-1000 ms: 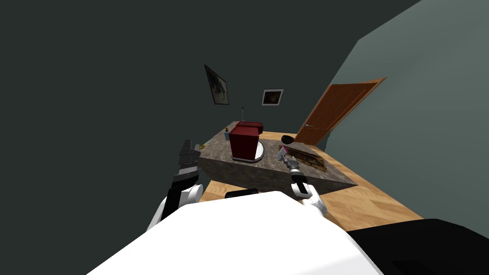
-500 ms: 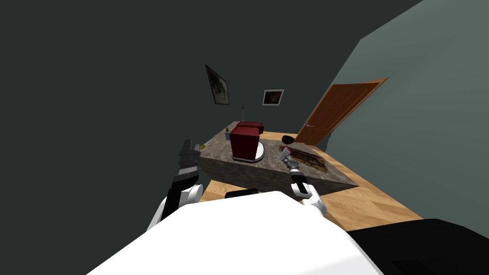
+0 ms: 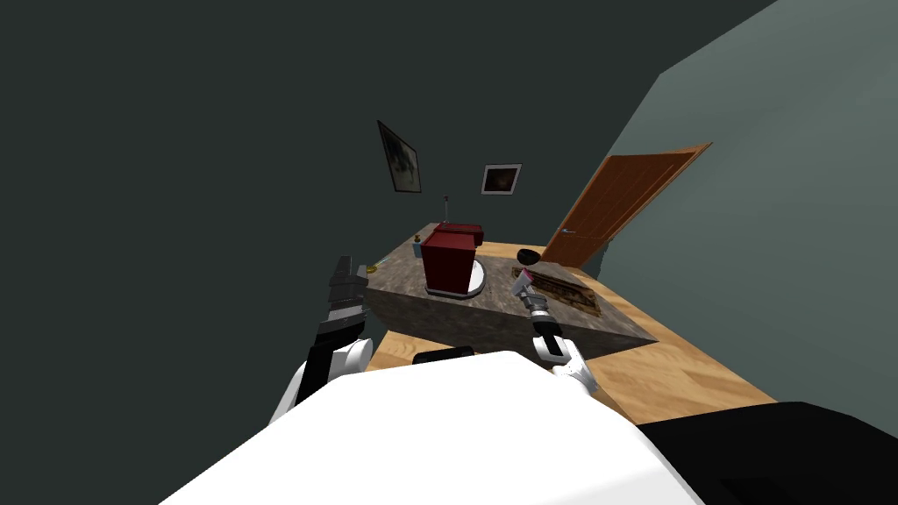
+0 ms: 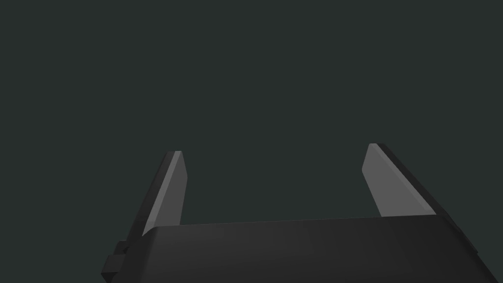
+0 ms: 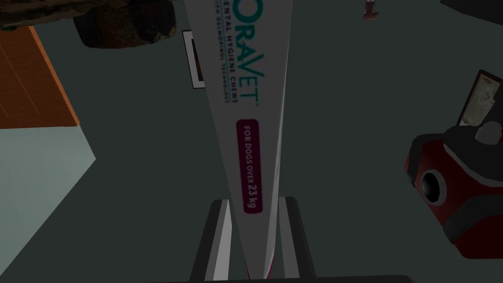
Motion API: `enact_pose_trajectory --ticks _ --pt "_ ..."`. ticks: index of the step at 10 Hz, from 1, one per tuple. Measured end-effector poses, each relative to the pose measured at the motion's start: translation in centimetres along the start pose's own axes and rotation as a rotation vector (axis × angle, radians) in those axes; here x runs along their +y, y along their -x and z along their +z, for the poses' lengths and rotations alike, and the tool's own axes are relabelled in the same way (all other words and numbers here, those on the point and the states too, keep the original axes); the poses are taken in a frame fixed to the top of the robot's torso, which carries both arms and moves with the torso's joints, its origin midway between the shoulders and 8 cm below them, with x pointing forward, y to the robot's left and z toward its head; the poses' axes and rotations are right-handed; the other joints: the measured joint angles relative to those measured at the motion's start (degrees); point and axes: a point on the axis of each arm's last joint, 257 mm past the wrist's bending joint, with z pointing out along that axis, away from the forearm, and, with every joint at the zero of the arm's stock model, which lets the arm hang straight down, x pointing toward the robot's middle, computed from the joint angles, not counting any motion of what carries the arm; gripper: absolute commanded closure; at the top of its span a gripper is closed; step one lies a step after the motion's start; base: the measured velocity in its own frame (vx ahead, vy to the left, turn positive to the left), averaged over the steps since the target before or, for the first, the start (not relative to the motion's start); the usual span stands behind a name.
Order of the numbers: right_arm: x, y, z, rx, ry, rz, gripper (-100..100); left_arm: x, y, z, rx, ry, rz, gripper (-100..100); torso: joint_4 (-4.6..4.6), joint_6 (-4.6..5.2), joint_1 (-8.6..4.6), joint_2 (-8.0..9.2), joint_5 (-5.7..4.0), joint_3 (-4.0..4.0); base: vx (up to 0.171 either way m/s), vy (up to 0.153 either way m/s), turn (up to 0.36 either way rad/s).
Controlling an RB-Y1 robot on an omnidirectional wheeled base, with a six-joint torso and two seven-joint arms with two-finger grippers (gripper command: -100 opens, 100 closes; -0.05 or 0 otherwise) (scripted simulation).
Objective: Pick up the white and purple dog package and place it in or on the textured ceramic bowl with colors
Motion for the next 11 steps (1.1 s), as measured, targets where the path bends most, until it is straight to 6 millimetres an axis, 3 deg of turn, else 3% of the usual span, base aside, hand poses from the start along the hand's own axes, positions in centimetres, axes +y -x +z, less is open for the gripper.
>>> enact_pose_trajectory --ticks 4,5,6,11 --pt "3.8 -0.7 0.3 0.005 0.014 0.003 100 0.0 0.0 0.0 0.0 0.0 0.0 0 -0.17 -0.13 -0.19 -0.23 -0.23 -0.2 -0.015 -0.044 0.005" --pt "3.9 -0.8 0.3 0.004 0.016 0.001 0 0.0 0.0 0.0 0.0 0.0 0.0 0 -0.18 -0.11 -0.16 -0.27 -0.24 -0.22 0.0 0.0 0.0" --pt "3.9 -0.8 0.3 0.004 0.016 0.001 100 0.0 0.0 0.0 0.0 0.0 0.0 0 -0.19 -0.11 -0.08 -0.3 -0.23 -0.24 -0.114 0.028 0.097" --pt "-1.8 -1.5 0.5 0.065 -0.061 -0.085 100 0.0 0.0 0.0 0.0 0.0 0.0 0 -0.44 0.49 -0.94 0.4 -0.68 -0.02 -0.133 -0.027 0.107"
